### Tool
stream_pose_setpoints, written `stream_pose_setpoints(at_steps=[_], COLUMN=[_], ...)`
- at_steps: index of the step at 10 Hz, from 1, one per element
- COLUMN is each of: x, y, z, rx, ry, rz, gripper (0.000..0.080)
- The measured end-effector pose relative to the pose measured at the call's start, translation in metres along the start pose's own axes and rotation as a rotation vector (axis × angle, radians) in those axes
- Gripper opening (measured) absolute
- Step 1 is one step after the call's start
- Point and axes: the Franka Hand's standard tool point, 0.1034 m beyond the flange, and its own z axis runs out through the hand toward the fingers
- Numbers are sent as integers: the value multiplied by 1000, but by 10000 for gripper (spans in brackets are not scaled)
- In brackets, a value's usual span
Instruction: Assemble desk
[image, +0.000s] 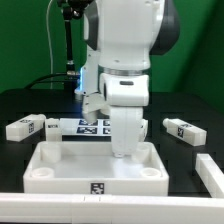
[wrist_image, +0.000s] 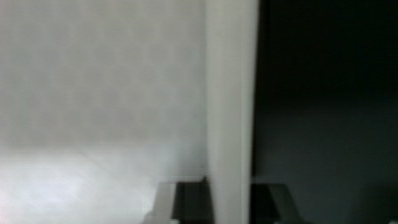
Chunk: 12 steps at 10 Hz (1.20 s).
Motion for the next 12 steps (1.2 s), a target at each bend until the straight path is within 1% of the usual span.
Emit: stream_pose_setpoints(at_steps=[2,4,5,7,9,11,12], x=[20,34,39,46,57,54,54], y=[7,23,29,37,39,40,40], z=[0,-1,-2,-2,-3,-3,-3], rx=[-8,-25,-33,-42,-40,-46,-45], ry=[5,10,12,16,17,18,18], rz=[11,35,41,56,66,51,51], gripper=[61,61,61,61,61,61,60])
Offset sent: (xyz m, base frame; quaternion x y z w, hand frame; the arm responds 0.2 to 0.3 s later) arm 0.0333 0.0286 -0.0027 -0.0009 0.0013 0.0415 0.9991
